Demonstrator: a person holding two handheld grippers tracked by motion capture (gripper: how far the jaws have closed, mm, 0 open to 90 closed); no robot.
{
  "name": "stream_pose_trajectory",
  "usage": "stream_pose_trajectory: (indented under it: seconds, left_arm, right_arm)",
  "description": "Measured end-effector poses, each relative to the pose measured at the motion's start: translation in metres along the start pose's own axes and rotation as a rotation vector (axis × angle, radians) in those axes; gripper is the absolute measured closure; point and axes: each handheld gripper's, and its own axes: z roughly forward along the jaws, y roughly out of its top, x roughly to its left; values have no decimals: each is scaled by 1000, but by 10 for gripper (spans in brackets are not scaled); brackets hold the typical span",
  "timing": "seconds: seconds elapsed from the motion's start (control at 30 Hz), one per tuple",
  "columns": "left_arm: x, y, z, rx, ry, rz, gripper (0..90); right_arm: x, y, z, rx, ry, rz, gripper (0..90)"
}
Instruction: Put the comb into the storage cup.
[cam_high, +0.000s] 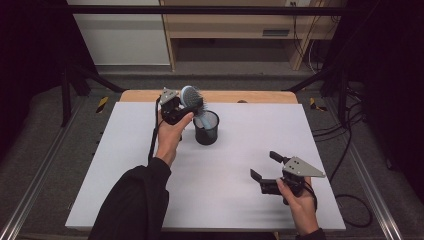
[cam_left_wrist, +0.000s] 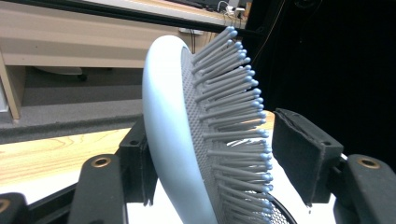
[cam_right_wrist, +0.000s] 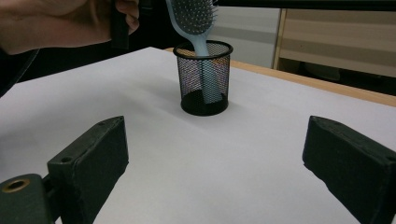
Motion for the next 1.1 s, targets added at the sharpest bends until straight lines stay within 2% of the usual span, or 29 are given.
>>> stream_pose_trajectory:
  seconds: [0.23, 0.67, 1.1]
  left_arm:
    - [4, -1, 0, 6, 6, -9, 296]
    - [11, -5, -3, 11, 22, -32, 262]
    - [13, -10, -2, 23, 8, -43, 263]
  right_arm:
    - [0, 0, 0, 0, 0, 1, 71]
    - [0, 0, 0, 1, 1, 1, 71]
    - [0, 0, 0, 2, 1, 1, 71]
